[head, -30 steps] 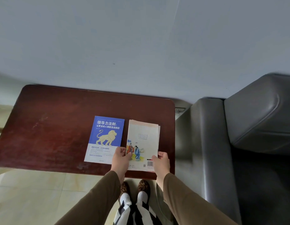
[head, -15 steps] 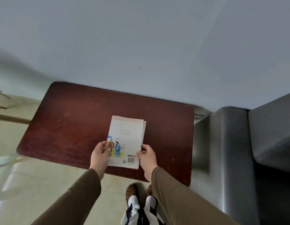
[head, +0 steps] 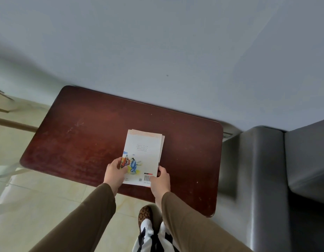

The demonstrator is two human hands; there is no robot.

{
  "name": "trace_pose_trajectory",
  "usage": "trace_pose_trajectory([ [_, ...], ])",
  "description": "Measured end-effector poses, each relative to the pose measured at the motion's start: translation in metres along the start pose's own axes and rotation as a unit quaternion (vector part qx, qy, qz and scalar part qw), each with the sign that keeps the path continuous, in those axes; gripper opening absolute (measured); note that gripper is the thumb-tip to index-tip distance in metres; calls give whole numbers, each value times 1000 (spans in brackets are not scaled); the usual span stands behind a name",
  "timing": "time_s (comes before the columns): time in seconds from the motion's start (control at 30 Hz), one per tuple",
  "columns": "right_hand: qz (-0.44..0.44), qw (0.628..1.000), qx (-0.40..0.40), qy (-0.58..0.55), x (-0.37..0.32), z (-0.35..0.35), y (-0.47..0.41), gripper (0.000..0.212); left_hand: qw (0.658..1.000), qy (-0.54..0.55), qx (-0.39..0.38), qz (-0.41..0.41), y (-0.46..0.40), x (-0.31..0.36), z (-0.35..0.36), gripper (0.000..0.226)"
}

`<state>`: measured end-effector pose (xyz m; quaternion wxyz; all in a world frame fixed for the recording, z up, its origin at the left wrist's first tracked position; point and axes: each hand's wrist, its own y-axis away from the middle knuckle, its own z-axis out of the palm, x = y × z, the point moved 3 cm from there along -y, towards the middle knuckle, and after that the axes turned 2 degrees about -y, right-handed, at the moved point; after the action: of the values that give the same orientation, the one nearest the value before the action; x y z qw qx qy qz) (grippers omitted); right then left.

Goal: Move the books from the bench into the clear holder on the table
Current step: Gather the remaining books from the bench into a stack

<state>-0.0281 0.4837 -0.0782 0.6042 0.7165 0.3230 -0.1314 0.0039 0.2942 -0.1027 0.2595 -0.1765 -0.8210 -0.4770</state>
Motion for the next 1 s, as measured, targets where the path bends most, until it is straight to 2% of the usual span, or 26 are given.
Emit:
trace_pose_trajectory([
  [0.23,32,998,12,-60,-1,2,-5,38,993,81,-45,-80,10,12,4,26],
  [0.47,70,992,20,-103,-7,-11,-4,9,977,155,-92,-112,27,17,8,31],
  [0.6,71,990,12,-120,-18,-25,1,18,972,182,-105,-107,44,20,5,28],
  [0.7,79,988,-25,-127,-24,-33,9,23,970,201,-96,-95,59,22,0,29],
  [1.0,-16,992,-82,-93,-59,-42,53,18,961,268,-43,-49,131,40,-34,29],
])
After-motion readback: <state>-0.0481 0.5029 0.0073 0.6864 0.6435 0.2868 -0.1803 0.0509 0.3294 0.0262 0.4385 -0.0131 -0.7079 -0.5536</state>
